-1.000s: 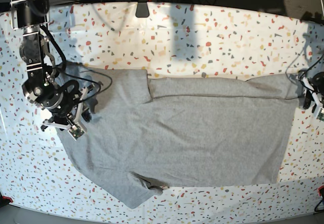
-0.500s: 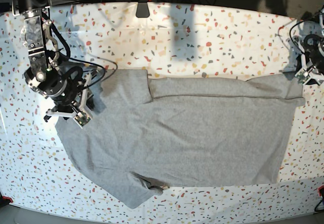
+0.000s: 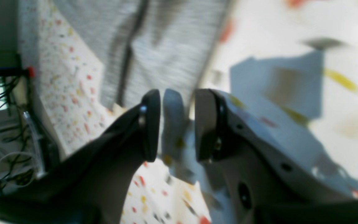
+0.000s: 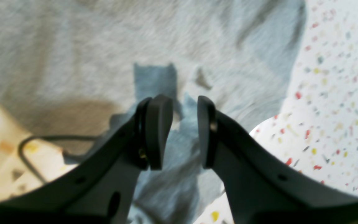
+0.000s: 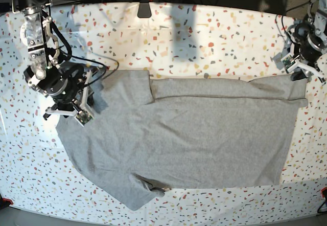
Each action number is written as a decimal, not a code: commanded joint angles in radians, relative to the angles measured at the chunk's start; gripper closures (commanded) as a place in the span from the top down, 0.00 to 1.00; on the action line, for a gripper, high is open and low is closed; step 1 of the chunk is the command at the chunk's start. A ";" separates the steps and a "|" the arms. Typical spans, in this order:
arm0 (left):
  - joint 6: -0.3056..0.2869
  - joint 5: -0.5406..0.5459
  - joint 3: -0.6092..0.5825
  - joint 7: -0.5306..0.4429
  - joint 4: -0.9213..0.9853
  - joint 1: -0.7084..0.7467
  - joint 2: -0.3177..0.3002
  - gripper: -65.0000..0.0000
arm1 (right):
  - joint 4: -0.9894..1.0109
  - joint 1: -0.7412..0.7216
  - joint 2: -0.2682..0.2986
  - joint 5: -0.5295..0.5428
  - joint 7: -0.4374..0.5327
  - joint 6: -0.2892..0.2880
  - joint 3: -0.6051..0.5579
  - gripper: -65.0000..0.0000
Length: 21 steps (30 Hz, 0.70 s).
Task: Fold the T-shirt properly
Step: 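Release and regrasp the shirt edge with both grippers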
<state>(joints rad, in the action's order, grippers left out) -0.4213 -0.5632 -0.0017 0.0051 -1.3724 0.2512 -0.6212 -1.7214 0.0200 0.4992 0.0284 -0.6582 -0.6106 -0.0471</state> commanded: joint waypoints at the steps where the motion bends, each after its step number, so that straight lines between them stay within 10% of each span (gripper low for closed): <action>1: -0.004 -0.013 0.000 0.029 0.023 -0.016 -0.022 0.29 | -0.029 -0.003 0.014 0.005 0.008 0.005 0.008 0.28; 7: -0.005 -0.014 -0.001 0.033 0.109 -0.050 -0.025 0.27 | -0.104 0.087 0.017 0.005 -0.006 0.004 0.008 0.28; 12: -0.005 -0.013 -0.001 0.064 0.111 -0.050 -0.025 0.00 | -0.204 0.183 0.066 0.006 -0.033 0.003 0.008 0.28; 21: -0.004 0.097 -0.001 0.159 0.111 -0.050 -0.024 0.00 | -0.197 0.259 0.153 -0.052 -0.054 0.004 0.008 0.28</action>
<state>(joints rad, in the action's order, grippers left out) -0.3981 -0.4534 -0.0063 0.1192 -1.2648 0.1959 -0.6289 -1.9060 0.2882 0.6346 -0.0208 -0.7242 -0.6109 -0.0471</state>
